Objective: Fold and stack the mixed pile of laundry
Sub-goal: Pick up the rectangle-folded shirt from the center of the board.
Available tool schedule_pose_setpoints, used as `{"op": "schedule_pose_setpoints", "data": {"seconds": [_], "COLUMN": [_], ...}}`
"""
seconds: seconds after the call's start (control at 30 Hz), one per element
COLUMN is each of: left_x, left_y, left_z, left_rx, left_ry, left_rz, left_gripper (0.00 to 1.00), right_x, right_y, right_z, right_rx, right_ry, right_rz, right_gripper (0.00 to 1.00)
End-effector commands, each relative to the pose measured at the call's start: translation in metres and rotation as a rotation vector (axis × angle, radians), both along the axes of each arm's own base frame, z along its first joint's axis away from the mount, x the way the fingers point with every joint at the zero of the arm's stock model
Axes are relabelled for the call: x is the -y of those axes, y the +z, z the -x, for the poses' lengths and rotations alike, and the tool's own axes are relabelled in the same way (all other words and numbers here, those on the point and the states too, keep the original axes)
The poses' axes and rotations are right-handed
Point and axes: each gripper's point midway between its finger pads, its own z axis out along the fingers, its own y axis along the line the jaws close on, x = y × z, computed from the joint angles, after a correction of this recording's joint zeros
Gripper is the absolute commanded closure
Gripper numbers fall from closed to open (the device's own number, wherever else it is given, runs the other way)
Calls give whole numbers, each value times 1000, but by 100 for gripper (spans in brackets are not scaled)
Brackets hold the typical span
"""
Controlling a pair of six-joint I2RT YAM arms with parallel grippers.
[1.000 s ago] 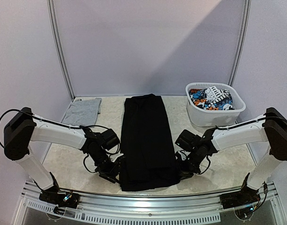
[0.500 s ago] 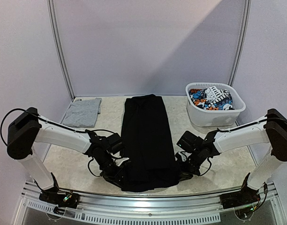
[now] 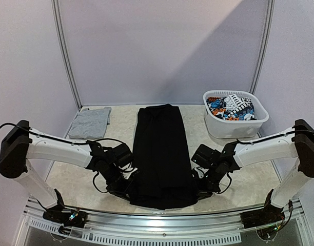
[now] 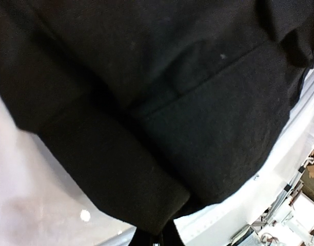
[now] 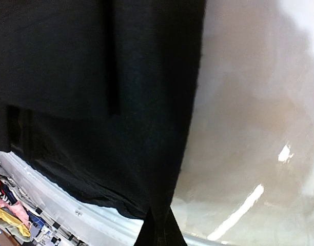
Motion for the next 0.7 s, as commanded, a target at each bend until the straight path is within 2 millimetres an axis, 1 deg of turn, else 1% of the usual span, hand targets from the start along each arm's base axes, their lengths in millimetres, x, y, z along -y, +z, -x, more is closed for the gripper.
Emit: {"op": "schedule_pose_setpoints", "data": {"seconds": [0.0,0.17,0.33,0.4,0.6,0.67], "left_x": [-24,-29,-26,-24,-23,-24], "left_y": [7,26,41,47,72,80], "left_z": [6,3,-9,-15,-41,-50], "left_rx": [23,62,107,124,170,183], "left_ry": [33,46,42,38,72,86], "left_rz": [-80,-63,-65,-70,-54,-44], "left_gripper": [100,100,100,100,100,100], "right_x": [13,11,-2,-7,-10,-16], "right_y": [5,20,46,55,79,90], "right_z": [2,-6,-25,-34,-57,-65], "right_rx": [11,49,121,151,234,260], "right_ry": [24,-17,-31,-32,-45,-50], "right_rz": [97,94,75,82,145,138], "right_gripper": [100,100,100,100,100,100]}}
